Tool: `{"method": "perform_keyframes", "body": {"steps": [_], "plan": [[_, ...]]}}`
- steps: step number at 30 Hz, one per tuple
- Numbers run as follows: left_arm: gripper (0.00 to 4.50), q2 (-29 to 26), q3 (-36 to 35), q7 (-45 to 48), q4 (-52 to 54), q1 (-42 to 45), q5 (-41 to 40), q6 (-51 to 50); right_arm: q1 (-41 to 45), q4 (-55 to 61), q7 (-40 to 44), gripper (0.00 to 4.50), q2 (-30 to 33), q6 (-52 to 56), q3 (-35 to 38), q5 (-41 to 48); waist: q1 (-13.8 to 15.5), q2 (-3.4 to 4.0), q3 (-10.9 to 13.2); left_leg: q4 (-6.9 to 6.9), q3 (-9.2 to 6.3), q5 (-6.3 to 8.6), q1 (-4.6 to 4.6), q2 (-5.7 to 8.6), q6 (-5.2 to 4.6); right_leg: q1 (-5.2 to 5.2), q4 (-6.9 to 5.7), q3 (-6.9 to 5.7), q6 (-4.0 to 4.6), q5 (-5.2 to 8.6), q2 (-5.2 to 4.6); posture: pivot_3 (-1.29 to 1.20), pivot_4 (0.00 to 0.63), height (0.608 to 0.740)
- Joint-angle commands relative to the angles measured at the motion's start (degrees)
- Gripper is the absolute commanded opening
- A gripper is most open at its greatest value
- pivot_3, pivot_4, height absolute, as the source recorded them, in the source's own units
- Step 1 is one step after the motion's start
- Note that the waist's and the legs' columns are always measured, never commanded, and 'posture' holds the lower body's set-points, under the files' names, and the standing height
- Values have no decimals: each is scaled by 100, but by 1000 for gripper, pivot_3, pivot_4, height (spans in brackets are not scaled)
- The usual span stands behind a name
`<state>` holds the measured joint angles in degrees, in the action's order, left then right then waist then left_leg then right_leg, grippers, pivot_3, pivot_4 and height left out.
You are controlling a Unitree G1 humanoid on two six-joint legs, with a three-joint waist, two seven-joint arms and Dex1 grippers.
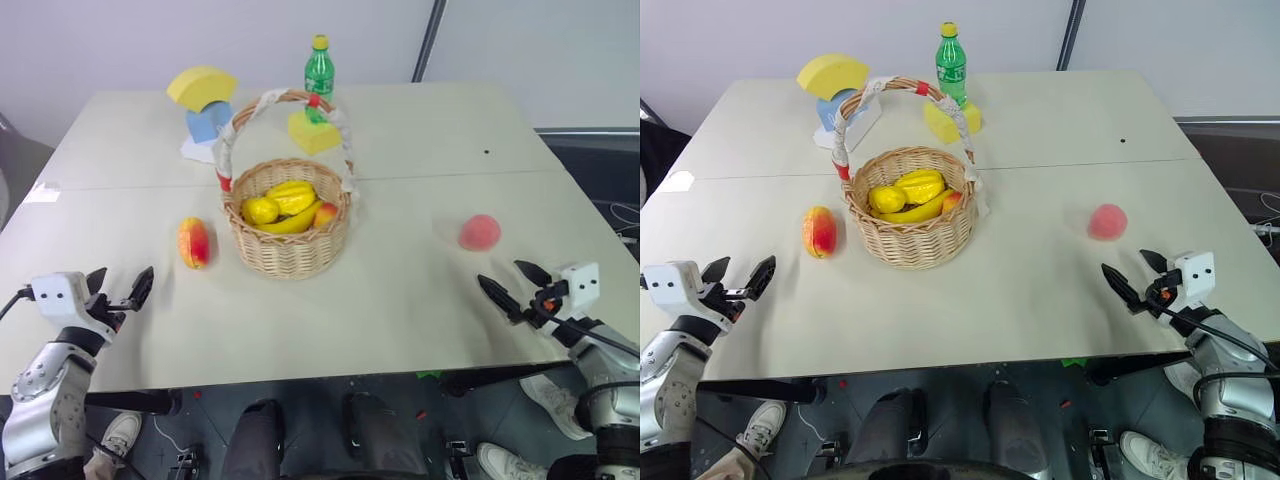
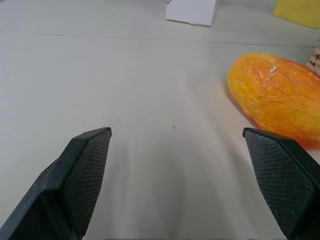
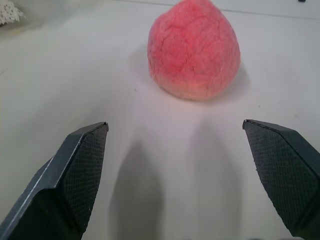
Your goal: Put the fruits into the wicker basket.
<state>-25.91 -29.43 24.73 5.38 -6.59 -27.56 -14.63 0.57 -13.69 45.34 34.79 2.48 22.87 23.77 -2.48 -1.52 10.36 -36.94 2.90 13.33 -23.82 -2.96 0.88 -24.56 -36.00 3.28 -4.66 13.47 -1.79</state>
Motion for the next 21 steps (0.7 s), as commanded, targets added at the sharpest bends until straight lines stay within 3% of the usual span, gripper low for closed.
{"method": "perform_keyframes", "body": {"steps": [1,12,21], "plan": [[4500,-62,8,-13,128,37,19,0,33,179,-47,4493,-18,-108,50,17,1,0,0,0,0,0,0,0,0,0,0,0,0,0,0,0,150,740],[4500,-419,-52,-177,195,756,-161,-595,-56,1145,87,4493,242,128,-94,33,5,0,0,-1,-1,0,0,0,0,0,-2,0,-1,0,1,0,150,740],[4500,-912,693,-1135,518,2505,-112,-2686,246,3346,869,4493,1230,1890,-624,1094,16,-4,0,-7,-7,-1,1,2,-1,4,-11,-1,-7,0,7,0,150,740]]}}
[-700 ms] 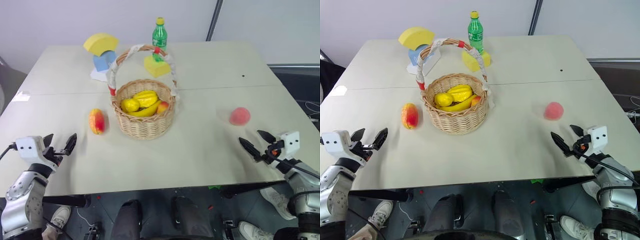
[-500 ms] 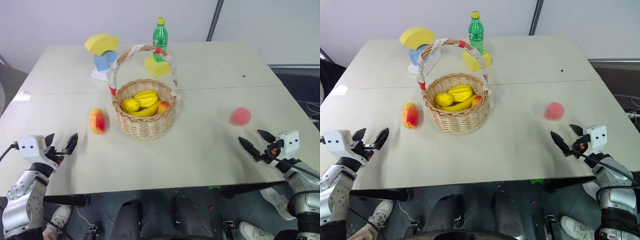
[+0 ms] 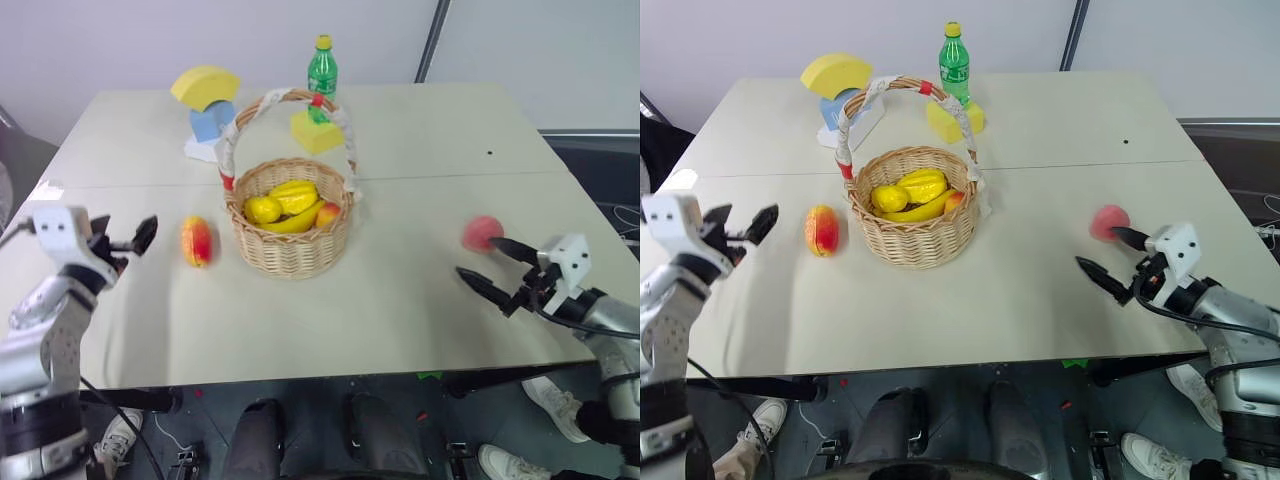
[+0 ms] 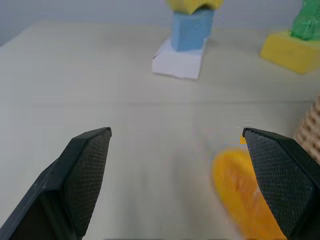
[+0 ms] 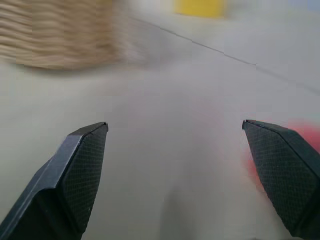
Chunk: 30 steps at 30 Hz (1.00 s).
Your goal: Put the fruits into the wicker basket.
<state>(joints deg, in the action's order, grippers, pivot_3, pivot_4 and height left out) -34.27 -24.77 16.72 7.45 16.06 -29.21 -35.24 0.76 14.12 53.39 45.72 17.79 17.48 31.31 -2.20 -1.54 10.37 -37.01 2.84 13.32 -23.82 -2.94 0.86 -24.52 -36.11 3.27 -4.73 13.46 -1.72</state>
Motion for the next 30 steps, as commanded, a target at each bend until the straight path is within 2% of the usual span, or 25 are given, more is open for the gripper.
{"method": "perform_keyframes", "body": {"steps": [1,8,11,16,25,28,30], "plan": [[4500,-115,366,-426,391,339,113,-876,331,693,61,4493,181,466,-140,387,-27,-3,-1,0,0,0,1,0,0,1,0,0,-2,1,0,0,150,740],[4500,110,844,-1282,894,992,201,-2942,993,1211,133,4493,206,767,-634,408,-18,-19,8,3,-10,0,0,-1,-1,-2,-4,-1,-9,4,10,0,150,740],[4500,336,815,-1492,956,1208,202,-3490,1115,1235,146,4493,97,750,-777,406,0,-20,8,1,-11,0,-1,0,0,0,-4,-2,-8,4,9,0,150,740],[4500,649,676,-1710,829,1391,341,-3993,1165,1273,155,4493,-90,658,-999,369,7,-22,9,-1,-12,-1,-2,1,-1,1,-4,-2,-9,4,9,0,150,740],[4500,876,1062,-1661,617,1432,677,-4106,1214,1414,9,4493,-286,699,-1267,288,8,-23,9,-2,-14,-1,-3,2,-1,1,-5,-3,-8,4,8,0,150,740],[3599,957,995,-1672,578,1423,756,-4033,1279,1453,-51,4500,-291,743,-1280,307,13,-23,9,-2,-15,-1,-4,2,0,0,-5,-3,-8,4,9,0,150,740],[2658,904,1046,-1688,589,1382,875,-3923,1301,1461,-68,4500,-279,754,-1287,299,14,-23,9,-3,-15,-1,-4,2,0,0,-5,-3,-8,4,9,0,150,740]]}}
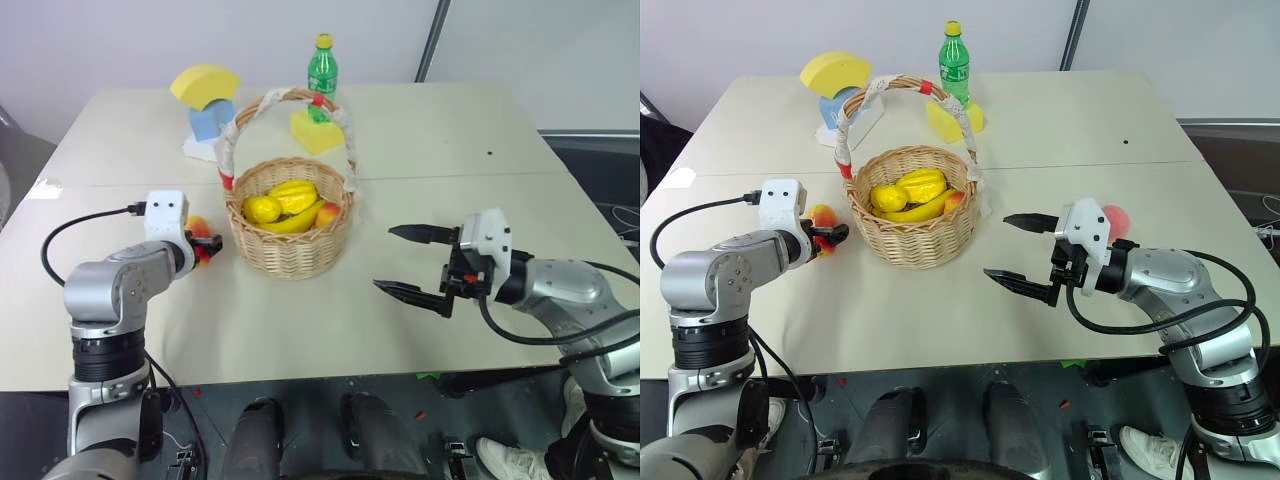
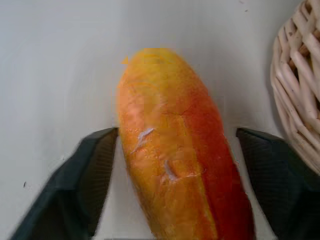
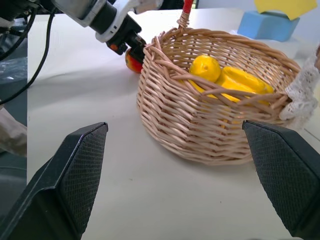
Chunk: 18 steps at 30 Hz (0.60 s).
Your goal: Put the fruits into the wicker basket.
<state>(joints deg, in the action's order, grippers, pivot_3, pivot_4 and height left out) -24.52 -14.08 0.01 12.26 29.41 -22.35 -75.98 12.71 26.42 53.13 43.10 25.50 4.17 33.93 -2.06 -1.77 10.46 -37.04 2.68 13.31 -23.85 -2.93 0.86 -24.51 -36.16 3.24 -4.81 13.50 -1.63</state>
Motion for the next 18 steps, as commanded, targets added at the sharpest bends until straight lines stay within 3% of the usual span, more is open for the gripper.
{"method": "perform_keyframes", "body": {"steps": [1,2,4,8,13,18], "plan": [[2183,-160,14,-29,95,24,286,211,117,224,-51,4500,-9,-10,58,38,-1,0,0,0,0,0,0,0,0,0,0,0,0,0,0,0,150,740],[1824,-221,35,-30,82,8,360,251,124,221,-61,4500,-5,-4,64,38,-3,0,0,0,0,0,0,0,0,0,0,0,0,0,0,0,150,740],[1769,-589,17,232,84,-147,499,735,123,230,-65,4500,32,29,90,47,-19,0,0,1,0,0,0,0,0,-1,0,0,0,0,0,0,150,740],[1769,-1160,-718,1340,230,-596,122,1941,101,166,-35,4500,98,42,142,35,-44,0,0,7,1,0,1,-3,0,-7,0,0,3,0,0,0,150,740],[1769,-1444,-1822,3495,1352,-1268,-1993,2012,81,-46,1,4500,75,-24,178,-6,-3,-2,0,7,6,1,-12,-3,1,-12,7,-6,7,2,-19,0,150,740],[1769,-1524,-1253,3730,2252,-1335,-3262,1458,111,-210,-35,4500,-32,-154,120,-140,59,-2,0,1,18,1,-17,12,2,-11,10,-10,6,2,-63,0,150,740]]}}
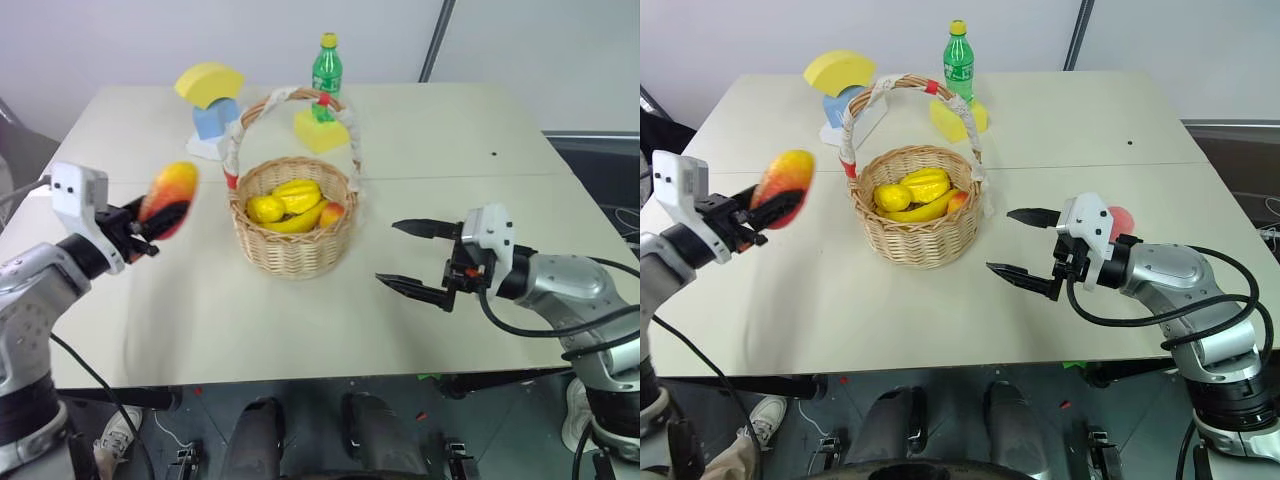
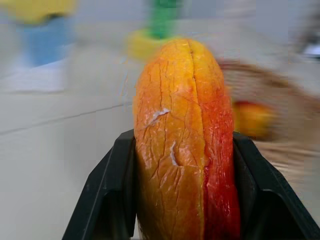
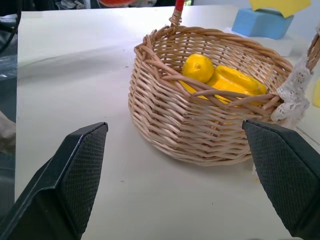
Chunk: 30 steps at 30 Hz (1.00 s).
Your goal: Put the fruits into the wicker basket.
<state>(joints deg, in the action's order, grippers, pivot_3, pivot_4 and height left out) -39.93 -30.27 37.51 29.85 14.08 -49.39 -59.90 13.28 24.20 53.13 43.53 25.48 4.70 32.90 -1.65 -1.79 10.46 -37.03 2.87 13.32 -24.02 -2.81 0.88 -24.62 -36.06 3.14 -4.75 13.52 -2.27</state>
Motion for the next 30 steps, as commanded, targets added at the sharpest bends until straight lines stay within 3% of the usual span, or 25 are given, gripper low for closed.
{"method": "perform_keyframes", "body": {"steps": [1,3,7,11,12,15,16,22,30], "plan": [[1769,137,601,-225,537,398,-576,-146,60,5,-53,4500,-104,-164,56,-54,45,0,0,-2,2,0,0,7,0,2,0,-1,0,0,-4,0,150,740],[1769,460,1183,-760,420,941,-348,-138,53,14,-95,4500,-163,-184,31,-97,106,-1,0,-13,1,-1,0,19,-1,11,1,-6,-1,0,-5,0,150,740],[1769,754,2473,-1380,-181,1737,888,240,-31,87,-272,4500,-247,-170,89,-163,97,-5,-3,-23,-3,-2,-2,35,-2,20,1,-9,-12,2,-5,0,150,740],[1769,980,2860,-1418,-765,2026,1262,459,-135,31,-686,4500,-255,41,326,-195,58,-5,-3,-11,-4,-2,-3,35,-3,12,-3,-8,-29,10,-2,0,150,740],[2794,1037,2866,-1399,-886,2062,1306,534,-147,-94,-894,4500,-288,67,447,-265,63,-4,-3,-8,-6,-2,-3,33,-3,9,-5,-8,-31,11,2,0,150,740],[4271,1089,2917,-1330,-983,2099,1468,745,-166,-444,-1350,4500,-342,33,697,-522,85,-5,-3,-11,-16,-2,-7,15,-3,8,-6,-8,-28,11,25,0,150,740],[4440,1148,2899,-1320,-964,2100,1467,817,-151,-644,-1526,4500,-365,27,828,-598,87,-5,-3,-12,-16,-2,-8,12,-3,8,-7,-8,-27,11,28,0,150,740],[4440,1241,2843,-602,-403,1739,1004,1178,55,-2122,-2404,4500,-336,5,1155,-1276,87,-4,-3,-13,-12,-3,-9,11,-3,9,-5,-4,-24,11,28,0,150,740],[4440,893,3039,91,287,1210,626,1120,520,-3528,-2784,4500,-481,-50,1084,-1658,53,2,-4,-12,-15,-3,2,2,-4,7,-14,3,-19,7,46,0,150,740]]}}
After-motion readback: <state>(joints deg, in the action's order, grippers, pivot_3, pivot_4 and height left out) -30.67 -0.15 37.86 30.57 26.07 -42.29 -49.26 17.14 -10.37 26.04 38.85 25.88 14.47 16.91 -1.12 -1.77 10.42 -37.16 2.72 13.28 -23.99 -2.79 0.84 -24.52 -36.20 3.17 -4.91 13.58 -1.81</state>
